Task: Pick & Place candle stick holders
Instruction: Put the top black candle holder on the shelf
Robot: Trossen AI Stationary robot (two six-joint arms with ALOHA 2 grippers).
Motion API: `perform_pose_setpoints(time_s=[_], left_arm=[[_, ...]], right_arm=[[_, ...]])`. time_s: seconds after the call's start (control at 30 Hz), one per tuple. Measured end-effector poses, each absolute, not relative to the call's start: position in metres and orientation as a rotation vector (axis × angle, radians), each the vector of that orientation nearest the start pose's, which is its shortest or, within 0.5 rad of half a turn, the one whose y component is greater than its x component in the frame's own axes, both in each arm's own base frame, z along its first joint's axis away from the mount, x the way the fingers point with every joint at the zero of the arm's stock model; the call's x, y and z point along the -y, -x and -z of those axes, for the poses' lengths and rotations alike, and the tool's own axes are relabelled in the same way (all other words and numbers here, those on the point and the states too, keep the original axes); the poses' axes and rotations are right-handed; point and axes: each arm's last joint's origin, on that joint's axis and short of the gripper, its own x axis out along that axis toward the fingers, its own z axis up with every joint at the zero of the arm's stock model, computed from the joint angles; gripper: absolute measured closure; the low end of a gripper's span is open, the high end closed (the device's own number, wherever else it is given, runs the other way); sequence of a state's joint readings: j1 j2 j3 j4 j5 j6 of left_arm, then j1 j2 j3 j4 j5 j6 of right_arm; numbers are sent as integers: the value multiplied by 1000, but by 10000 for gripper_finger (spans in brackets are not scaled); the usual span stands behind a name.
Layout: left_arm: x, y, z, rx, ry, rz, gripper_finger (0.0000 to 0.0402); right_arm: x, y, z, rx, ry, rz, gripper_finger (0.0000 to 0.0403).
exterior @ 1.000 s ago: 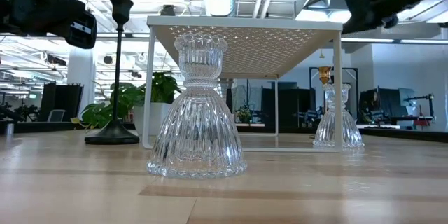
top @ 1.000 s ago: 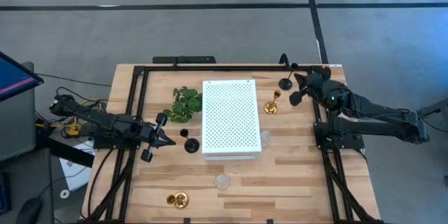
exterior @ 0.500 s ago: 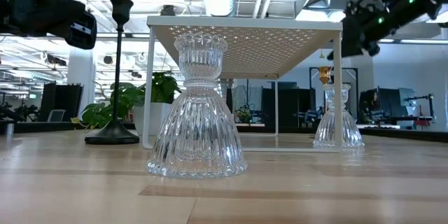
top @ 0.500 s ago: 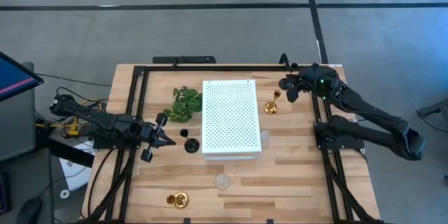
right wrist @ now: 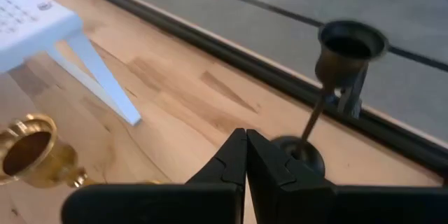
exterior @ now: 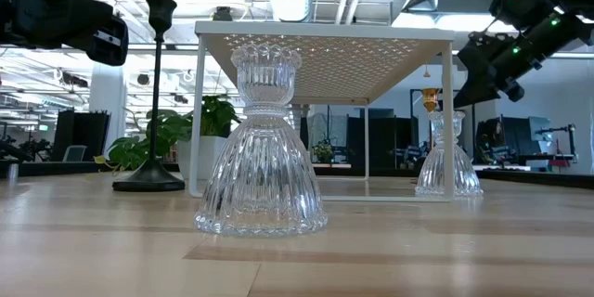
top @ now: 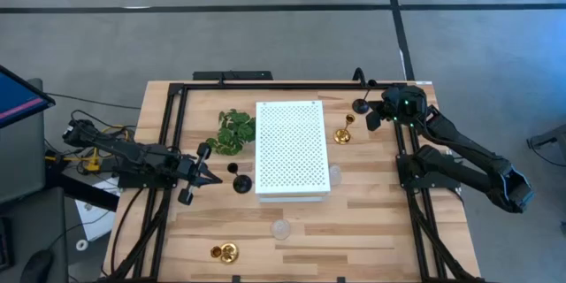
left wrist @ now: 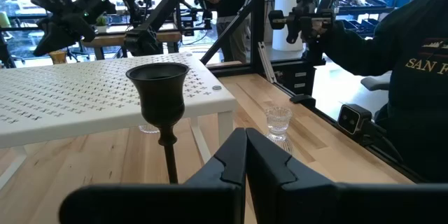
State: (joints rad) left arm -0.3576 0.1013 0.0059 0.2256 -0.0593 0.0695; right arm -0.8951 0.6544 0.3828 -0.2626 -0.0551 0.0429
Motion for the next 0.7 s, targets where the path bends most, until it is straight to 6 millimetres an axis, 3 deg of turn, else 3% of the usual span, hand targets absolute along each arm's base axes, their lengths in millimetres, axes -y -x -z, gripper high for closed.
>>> perform_pose_setpoints(time_s=[0.37,0.5,0.7], left_arm=[[34,-97,-179,138,-42,293,396],[34,-97,-179,138,-42,294,396],[34,-97,-179,138,-42,294,396]], right_arm=[[119,-97,-196,-558,-323,825,396],[125,-102,-189,-597,-330,819,355],[135,-109,-181,-622,-324,858,257]])
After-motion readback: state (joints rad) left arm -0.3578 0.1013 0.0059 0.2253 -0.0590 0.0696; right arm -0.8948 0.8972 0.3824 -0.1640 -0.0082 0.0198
